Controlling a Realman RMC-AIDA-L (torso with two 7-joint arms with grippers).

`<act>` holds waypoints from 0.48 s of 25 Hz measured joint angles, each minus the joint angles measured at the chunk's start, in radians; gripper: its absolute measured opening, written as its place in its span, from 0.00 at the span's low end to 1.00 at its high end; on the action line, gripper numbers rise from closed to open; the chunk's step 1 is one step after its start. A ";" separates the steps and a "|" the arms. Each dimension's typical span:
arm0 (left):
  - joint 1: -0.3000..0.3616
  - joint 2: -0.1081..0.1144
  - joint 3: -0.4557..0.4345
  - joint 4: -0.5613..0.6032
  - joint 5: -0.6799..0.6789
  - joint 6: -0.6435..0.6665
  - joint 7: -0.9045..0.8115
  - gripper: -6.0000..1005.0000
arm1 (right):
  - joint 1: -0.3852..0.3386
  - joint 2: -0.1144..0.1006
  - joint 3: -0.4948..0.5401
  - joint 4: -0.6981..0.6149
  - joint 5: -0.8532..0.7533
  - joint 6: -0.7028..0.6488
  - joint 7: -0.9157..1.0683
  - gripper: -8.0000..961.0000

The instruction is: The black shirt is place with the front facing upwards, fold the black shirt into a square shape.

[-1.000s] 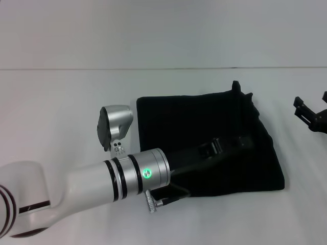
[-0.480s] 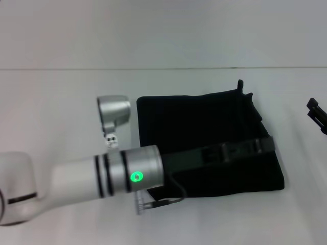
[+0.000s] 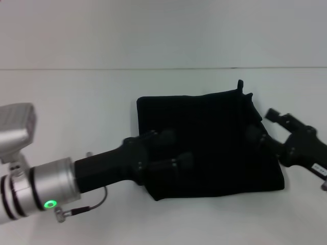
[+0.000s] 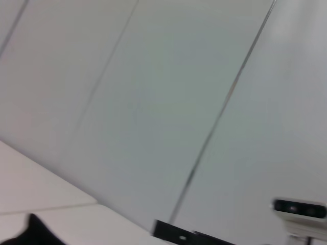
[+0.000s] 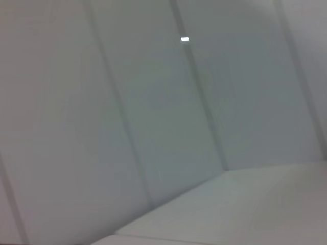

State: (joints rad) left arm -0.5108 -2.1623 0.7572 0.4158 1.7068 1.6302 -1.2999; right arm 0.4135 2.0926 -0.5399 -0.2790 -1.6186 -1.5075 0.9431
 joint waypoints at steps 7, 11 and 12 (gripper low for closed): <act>0.055 0.001 -0.108 0.008 -0.001 -0.009 0.031 0.94 | 0.107 0.006 -0.059 0.088 -0.003 0.062 -0.030 0.87; 0.076 0.009 -0.156 0.005 -0.001 -0.036 0.038 0.94 | 0.174 0.007 -0.111 0.132 -0.004 0.215 -0.023 0.87; 0.081 0.011 -0.164 0.005 -0.001 -0.040 0.039 0.94 | 0.185 0.007 -0.121 0.140 -0.004 0.254 -0.021 0.87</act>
State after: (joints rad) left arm -0.4299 -2.1517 0.5930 0.4203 1.7059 1.5903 -1.2609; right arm 0.5981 2.0999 -0.6607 -0.1388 -1.6227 -1.2540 0.9218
